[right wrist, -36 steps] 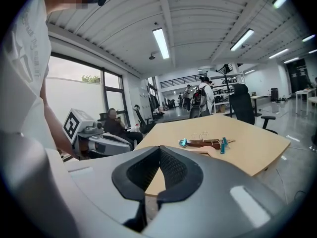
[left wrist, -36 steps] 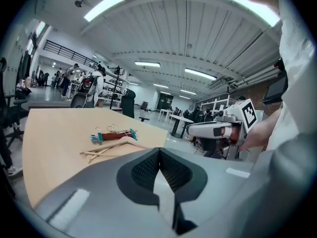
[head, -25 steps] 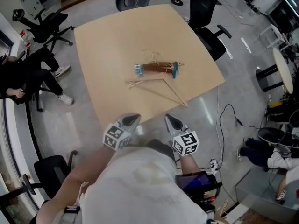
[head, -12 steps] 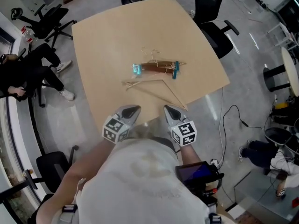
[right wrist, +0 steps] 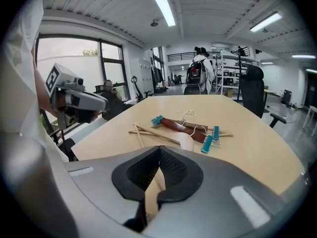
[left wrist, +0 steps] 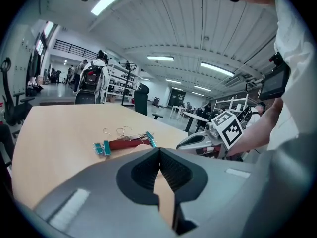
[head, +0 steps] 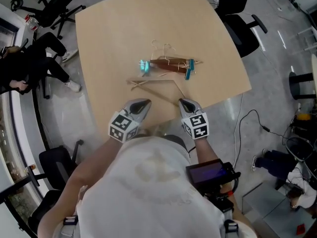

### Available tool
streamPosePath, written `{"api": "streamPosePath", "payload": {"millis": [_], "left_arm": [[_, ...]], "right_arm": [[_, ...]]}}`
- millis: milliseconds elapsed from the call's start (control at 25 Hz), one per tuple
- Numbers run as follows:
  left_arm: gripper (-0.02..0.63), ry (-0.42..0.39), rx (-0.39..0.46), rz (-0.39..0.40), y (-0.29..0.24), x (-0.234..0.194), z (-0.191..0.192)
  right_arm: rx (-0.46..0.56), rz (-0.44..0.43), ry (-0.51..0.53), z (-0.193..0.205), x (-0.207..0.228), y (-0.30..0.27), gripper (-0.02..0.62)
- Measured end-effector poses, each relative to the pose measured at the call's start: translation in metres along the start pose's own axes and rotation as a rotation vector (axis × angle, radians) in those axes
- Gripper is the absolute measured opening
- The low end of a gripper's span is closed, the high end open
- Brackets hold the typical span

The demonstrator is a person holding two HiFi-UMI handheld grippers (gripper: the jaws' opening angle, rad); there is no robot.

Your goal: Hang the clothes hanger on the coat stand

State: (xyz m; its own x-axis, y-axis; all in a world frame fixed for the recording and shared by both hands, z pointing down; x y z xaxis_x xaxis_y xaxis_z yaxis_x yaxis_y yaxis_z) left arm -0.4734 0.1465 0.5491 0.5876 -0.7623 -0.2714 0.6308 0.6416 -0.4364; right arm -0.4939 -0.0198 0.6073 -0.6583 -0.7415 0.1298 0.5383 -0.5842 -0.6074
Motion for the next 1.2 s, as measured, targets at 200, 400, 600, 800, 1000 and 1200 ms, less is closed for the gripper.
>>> {"api": "streamPosePath", "payload": {"millis": [200,400,600,800,1000,1200], "left_arm": [[0.002,0.034,-0.017,-0.053,-0.007,-0.008,0.005],[0.002,0.061,-0.03,-0.108,-0.005,-0.016,0.011],[0.002,0.089,-0.027,-0.164,-0.003,-0.025,0.013],[0.002,0.11,-0.021,-0.21,-0.002,-0.03,0.012],[0.002,0.122,-0.027,-0.252,0.001,-0.034,0.014],[0.002,0.119,-0.035,-0.273,0.001,-0.034,0.012]], "right_arm": [[-0.113,0.009,0.043,0.015,0.029,-0.029,0.015],[-0.189,0.005,0.052,0.021,0.051,-0.052,0.029],[-0.235,0.005,0.066,0.023,0.065,-0.069,0.075],[-0.323,-0.002,0.139,0.034,0.071,-0.084,0.138],[-0.428,-0.002,0.172,0.046,0.073,-0.096,0.158],[-0.445,0.006,0.142,0.049,0.074,-0.101,0.138]]}}
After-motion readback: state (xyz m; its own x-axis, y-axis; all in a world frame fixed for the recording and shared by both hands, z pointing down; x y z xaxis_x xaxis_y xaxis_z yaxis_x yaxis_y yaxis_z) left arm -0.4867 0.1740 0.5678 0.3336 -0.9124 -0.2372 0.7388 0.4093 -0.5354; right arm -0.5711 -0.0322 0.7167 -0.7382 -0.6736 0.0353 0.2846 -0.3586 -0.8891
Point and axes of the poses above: the fingertips, and each gripper's own axes: y backward along the fingers, x to its right, z out of its underside, the point moved 3 cm from there along y, backward along the fingers, and after that the axes turned 2 degrees about -z, right-handed, at the moved point
